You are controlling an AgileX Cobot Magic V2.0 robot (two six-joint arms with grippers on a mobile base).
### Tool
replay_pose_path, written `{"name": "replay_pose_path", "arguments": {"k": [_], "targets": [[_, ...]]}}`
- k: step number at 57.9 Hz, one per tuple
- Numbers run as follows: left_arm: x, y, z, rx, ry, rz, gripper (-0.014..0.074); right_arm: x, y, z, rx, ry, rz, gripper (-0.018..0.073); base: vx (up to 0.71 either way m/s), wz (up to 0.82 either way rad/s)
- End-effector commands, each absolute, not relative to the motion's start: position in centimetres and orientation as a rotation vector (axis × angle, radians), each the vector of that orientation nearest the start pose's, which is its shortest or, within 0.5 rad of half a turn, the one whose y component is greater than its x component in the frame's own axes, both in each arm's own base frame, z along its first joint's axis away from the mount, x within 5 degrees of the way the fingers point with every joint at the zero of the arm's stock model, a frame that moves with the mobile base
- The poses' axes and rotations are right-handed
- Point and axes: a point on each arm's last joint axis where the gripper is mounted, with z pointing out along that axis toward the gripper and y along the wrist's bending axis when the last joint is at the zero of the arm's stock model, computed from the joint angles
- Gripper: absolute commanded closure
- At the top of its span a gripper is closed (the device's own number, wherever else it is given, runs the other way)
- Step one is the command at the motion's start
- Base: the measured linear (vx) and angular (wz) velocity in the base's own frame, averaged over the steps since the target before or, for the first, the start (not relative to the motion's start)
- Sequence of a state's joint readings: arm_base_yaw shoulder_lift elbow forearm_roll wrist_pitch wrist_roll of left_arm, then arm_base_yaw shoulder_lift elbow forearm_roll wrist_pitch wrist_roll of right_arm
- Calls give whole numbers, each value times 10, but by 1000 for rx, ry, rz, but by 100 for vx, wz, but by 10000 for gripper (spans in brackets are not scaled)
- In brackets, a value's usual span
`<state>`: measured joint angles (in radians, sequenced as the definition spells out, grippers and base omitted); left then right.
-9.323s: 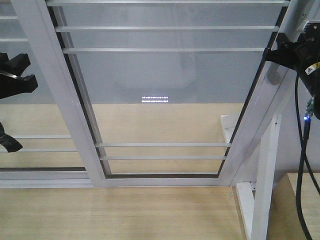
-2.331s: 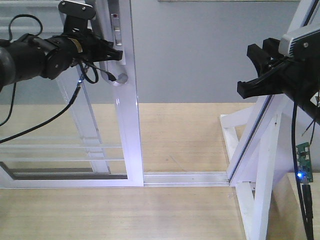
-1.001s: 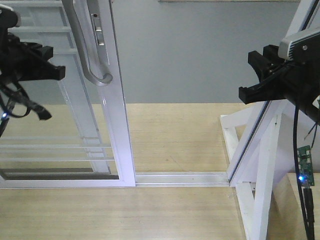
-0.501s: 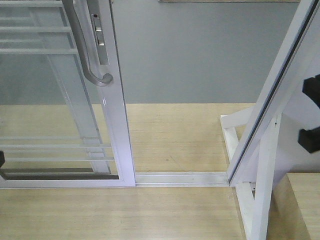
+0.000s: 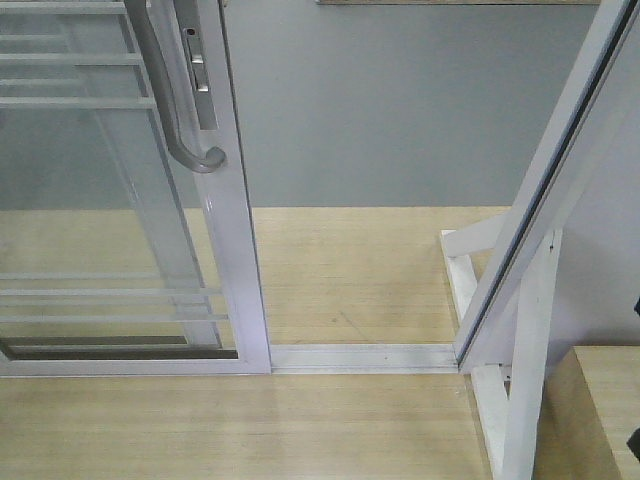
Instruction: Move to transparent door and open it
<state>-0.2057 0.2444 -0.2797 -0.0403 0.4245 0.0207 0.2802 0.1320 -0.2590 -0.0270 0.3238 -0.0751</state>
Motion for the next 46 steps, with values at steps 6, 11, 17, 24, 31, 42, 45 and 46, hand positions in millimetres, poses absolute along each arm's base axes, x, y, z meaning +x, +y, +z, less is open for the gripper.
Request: {"name": "replay_pose_path", "arguments": {"k": [6,11,17,24,31,42,45,46], "targets": [[68,-20,273,139,1744,-278,604,53,15,275,-293,1545,135,565,0,0],[68,-21,275,119,1730,-305,604,53,15,272,-298,1577,133,565,0,0],[68,-21,274,113,1735,-315,603,53,15,270,-301,1594,132,565,0,0],[68,-21,274,114,1740,-314,603,53,15,270,-302,1595,132,565,0,0],[68,-21,274,114,1741,-314,603,53,15,270,-302,1595,132,565,0,0],[68,-20,274,160,1729,-257,603,53,15,270,-302,1596,132,565,0,0],[69,-19,274,206,1722,-197,603,53,15,270,-302,1596,132,565,0,0],[69,-18,273,214,1724,-186,603,53,15,270,-302,1596,132,565,0,0]]}}
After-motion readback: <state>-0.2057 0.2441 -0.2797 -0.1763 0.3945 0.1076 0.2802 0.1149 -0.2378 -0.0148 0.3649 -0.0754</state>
